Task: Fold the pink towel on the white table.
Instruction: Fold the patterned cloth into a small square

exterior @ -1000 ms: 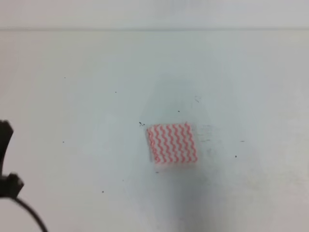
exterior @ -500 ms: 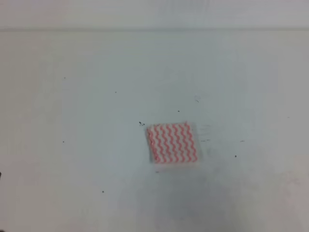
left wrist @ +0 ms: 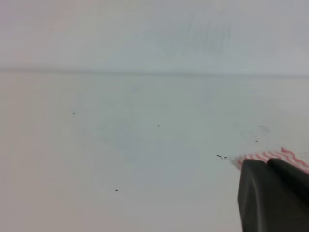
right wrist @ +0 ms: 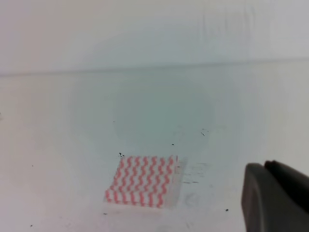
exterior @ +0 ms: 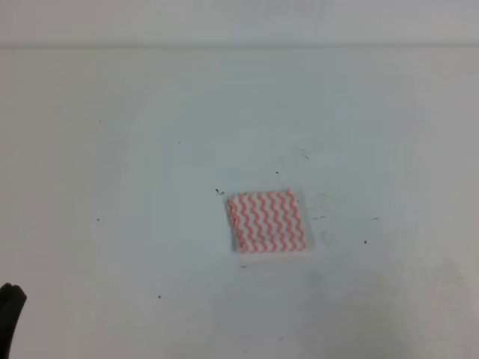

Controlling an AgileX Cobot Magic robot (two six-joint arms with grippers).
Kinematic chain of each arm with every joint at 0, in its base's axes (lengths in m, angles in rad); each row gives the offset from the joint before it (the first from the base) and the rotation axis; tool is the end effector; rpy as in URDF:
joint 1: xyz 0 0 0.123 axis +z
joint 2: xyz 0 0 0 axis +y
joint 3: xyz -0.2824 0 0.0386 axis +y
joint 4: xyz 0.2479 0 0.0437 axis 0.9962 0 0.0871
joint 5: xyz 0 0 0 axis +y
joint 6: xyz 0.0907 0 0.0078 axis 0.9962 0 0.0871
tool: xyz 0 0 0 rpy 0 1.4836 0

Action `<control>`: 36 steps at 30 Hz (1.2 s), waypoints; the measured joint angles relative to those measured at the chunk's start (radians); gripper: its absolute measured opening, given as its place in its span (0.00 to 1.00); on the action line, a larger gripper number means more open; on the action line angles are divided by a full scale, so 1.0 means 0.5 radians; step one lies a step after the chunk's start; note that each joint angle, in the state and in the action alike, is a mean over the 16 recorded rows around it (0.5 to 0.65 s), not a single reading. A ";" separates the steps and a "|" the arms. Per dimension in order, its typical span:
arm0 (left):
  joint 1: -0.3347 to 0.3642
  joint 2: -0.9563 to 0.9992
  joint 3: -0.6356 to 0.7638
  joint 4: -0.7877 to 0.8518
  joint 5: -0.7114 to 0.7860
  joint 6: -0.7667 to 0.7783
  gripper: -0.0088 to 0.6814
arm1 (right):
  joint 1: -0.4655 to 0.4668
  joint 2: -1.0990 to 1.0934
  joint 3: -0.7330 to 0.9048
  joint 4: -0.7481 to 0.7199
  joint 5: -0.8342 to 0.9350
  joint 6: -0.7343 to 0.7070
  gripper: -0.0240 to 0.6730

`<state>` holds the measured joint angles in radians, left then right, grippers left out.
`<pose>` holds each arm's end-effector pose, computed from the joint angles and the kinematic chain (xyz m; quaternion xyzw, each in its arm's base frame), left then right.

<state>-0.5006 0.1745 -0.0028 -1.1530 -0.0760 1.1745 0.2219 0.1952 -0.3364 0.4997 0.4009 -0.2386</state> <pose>0.0653 -0.0286 0.2058 0.1645 0.7069 -0.1383 0.6739 0.0532 0.0295 0.2823 -0.0601 0.7476 0.2151 0.6254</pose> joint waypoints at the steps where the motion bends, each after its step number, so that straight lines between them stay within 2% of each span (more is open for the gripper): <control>1: 0.000 0.002 0.004 0.001 0.000 0.000 0.01 | 0.000 -0.001 0.008 0.002 0.006 0.000 0.01; 8: 0.000 0.007 0.009 -0.002 -0.003 0.000 0.01 | -0.001 0.001 0.034 -0.031 -0.018 0.002 0.01; 17: -0.001 0.012 0.009 -0.005 -0.003 0.000 0.01 | -0.022 -0.004 0.103 -0.262 -0.220 0.009 0.01; 28: -0.001 0.013 0.009 -0.003 -0.004 0.000 0.01 | -0.209 -0.158 0.465 -0.375 -0.619 0.014 0.01; 36: -0.001 0.015 0.008 0.000 -0.007 0.001 0.01 | -0.291 -0.354 0.676 -0.342 -0.606 0.012 0.01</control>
<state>-0.5010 0.1820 0.0011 -1.1532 -0.0796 1.1748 0.0767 0.0182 0.0014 0.3286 0.0979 -0.2328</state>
